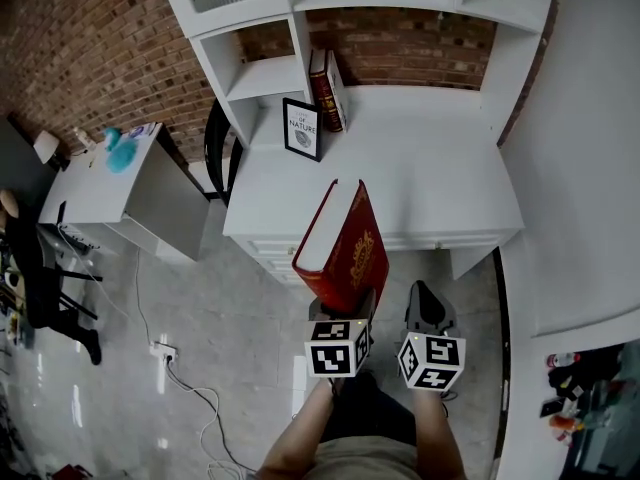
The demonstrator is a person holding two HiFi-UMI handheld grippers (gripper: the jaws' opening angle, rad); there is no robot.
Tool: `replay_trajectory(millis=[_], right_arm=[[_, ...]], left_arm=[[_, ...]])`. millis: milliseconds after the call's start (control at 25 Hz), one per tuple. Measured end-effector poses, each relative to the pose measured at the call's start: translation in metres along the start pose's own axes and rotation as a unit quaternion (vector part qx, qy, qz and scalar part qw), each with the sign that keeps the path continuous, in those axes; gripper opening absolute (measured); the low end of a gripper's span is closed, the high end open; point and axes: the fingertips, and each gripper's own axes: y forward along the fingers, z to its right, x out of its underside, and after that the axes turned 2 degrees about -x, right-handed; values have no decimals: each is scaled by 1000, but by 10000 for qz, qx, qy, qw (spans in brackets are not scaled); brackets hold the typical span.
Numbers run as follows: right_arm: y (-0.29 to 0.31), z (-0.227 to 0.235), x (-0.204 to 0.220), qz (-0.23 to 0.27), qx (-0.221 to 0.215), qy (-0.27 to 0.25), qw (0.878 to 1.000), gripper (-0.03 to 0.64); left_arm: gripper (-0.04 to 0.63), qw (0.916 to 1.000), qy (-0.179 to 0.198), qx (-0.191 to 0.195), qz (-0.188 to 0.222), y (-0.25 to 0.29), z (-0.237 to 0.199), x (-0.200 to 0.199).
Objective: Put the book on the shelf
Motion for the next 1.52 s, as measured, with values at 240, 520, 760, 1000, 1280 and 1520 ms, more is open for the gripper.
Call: replay_trajectory(millis=[240,520,760,1000,1280,1520], right_arm=[[18,-1,-1,-59,-70,25,10000,15],[55,8,-10,-93,-31,28,9999,17],[100,15,-27,-101,-21,33,9999,15],[140,22,-48,-53,23,37,10000,15],[183,25,-61,-103,76,87,9999,15],[214,28,-70,-124,135,56,9998,15]], left_arm=[[242,10000,-23,-68,-39,14,-10,-7],[242,9999,-14,-31,-98,46,-20,-23],[242,9999,-24,-16,-142,81,-36,-48],[242,9999,-30,-36,-91,113,-52,-81],[242,9999,-10,32,-138,150,-69,-110],[242,9997,0,156,-212,178,-77,-124]])
